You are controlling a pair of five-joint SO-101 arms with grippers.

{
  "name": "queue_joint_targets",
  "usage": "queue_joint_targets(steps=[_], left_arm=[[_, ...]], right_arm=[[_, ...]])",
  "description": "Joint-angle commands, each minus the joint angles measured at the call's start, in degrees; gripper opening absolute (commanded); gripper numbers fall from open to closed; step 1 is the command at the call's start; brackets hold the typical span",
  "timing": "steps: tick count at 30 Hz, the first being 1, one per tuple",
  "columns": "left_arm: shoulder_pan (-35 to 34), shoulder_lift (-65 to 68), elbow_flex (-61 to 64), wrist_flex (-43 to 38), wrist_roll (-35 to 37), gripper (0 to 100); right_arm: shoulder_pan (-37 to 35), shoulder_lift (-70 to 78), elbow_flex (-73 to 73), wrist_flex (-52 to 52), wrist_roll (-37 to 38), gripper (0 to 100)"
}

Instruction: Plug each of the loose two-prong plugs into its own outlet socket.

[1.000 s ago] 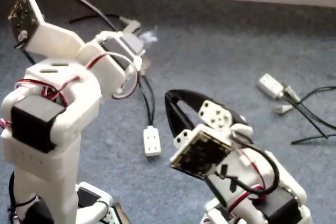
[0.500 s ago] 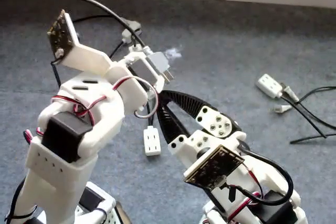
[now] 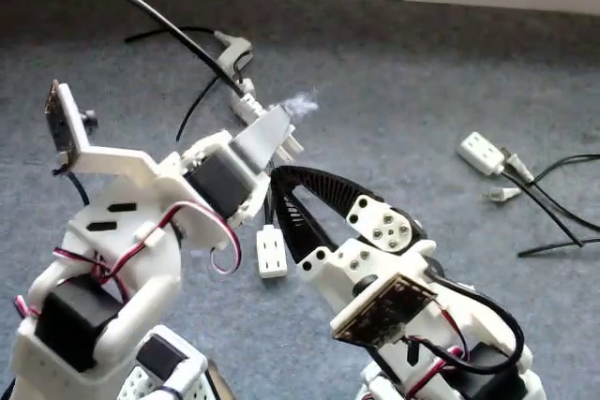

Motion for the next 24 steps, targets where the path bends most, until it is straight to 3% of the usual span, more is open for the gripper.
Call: queue_joint_targets(steps=[1, 4, 12, 24], left_arm=[[7.4, -3.1, 0.8, -1.3, -4.0, 1], [11.4, -3.0, 1.3, -1.4, -5.0, 1], [10.9, -3.4, 1.4, -1.4, -5.1, 1], [10.9, -3.5, 1.2, -1.4, -5.1, 1]], right_arm=[[2.6, 0.0, 2.9, -5.3, -0.7, 0.8], [4.1, 0.0, 4.6, -6.9, -0.7, 0.8], [4.6, 0.0, 4.7, -7.0, -0.4, 0.8], [12.5, 6.2, 5.1, -10.2, -0.6, 0.8]])
